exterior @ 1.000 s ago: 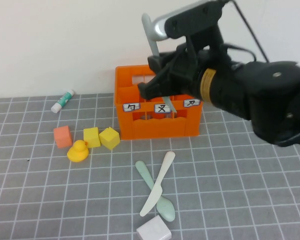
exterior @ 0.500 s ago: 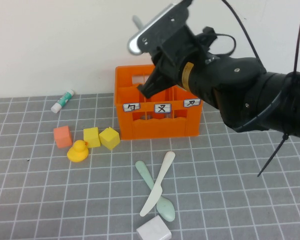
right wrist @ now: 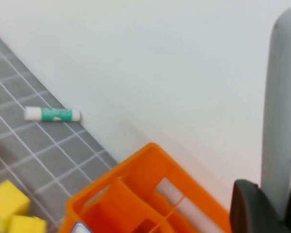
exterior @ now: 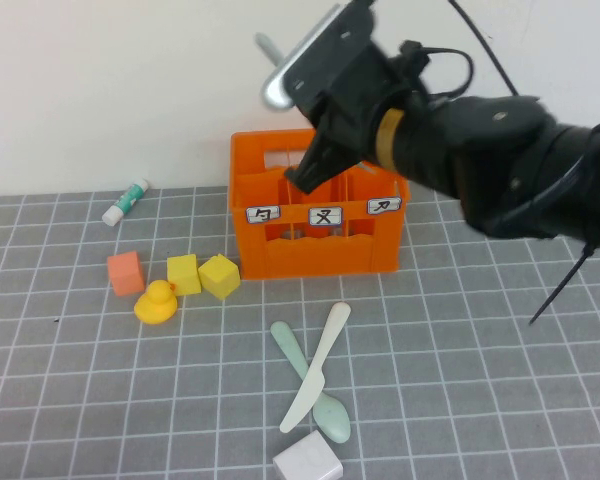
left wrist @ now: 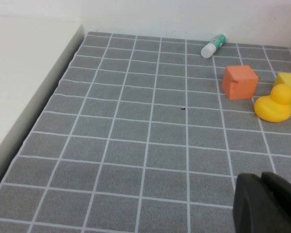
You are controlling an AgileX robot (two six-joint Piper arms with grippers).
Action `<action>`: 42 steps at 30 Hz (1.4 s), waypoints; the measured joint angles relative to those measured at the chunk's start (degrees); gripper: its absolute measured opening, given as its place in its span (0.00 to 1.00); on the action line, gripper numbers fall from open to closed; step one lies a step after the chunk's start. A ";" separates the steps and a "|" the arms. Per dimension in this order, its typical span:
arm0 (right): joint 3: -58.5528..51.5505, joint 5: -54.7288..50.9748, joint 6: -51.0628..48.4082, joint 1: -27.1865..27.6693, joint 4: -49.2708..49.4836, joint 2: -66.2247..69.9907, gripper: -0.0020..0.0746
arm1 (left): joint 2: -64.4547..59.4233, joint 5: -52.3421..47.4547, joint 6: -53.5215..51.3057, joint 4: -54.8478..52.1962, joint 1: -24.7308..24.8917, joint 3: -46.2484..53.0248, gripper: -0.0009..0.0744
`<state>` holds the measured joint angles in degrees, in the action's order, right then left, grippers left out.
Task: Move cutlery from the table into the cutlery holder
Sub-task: Place the fork on the box
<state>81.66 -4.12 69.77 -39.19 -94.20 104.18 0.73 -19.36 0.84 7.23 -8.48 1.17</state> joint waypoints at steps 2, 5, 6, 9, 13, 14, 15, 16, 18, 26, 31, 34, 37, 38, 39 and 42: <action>0.00 3.33 2.07 1.89 4.62 0.00 0.09 | 0.00 0.00 0.00 0.00 0.00 0.00 0.01; 0.00 10.69 7.18 4.73 7.52 0.00 0.09 | 0.00 0.00 0.00 0.00 0.00 0.00 0.01; 0.20 13.43 8.36 5.64 7.75 0.00 0.09 | 0.00 0.00 0.00 0.00 0.00 0.00 0.01; 1.55 20.51 10.76 7.52 7.80 0.63 0.09 | 0.00 0.00 0.00 0.00 0.00 0.00 0.01; 4.28 28.31 11.63 9.31 8.53 2.46 0.09 | 0.00 0.00 0.00 0.00 0.00 0.00 0.01; 5.12 30.23 11.72 9.85 8.67 3.09 0.09 | 0.00 0.00 0.00 0.00 0.00 0.00 0.01; 5.85 32.41 11.89 10.37 8.79 3.80 0.09 | 0.00 0.00 0.00 0.00 0.00 0.00 0.01; 6.82 34.91 11.91 11.12 8.91 4.59 0.09 | 0.00 0.00 0.00 0.00 0.00 0.00 0.01; 9.15 39.86 12.66 12.92 9.21 6.18 0.09 | 0.00 0.00 0.00 0.00 0.00 0.00 0.01; 18.26 65.01 14.12 19.91 17.36 15.85 0.09 | 0.00 0.00 0.00 0.00 0.00 0.00 0.01; 18.95 63.63 6.54 20.44 21.33 19.06 0.09 | 0.00 0.00 0.00 0.00 0.00 0.00 0.01; 18.98 58.72 2.05 19.82 19.96 19.58 0.09 | 0.00 0.00 0.00 0.00 0.00 0.00 0.01; 19.07 52.91 -0.14 19.02 17.41 19.58 0.10 | 0.00 0.00 0.00 0.00 0.00 0.00 0.01; 19.07 51.20 -0.58 18.89 16.88 19.73 0.10 | 0.00 0.00 0.00 0.00 0.00 0.00 0.01; 19.07 50.43 -0.84 18.78 16.75 19.87 0.11 | 0.00 0.00 0.00 0.00 0.00 0.00 0.01; 19.10 48.68 -1.01 18.80 16.75 20.86 0.13 | 0.00 0.00 0.10 0.00 0.00 0.00 0.01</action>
<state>100.76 44.56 68.77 -20.38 -77.45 125.03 0.73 -19.36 0.94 7.23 -8.48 1.17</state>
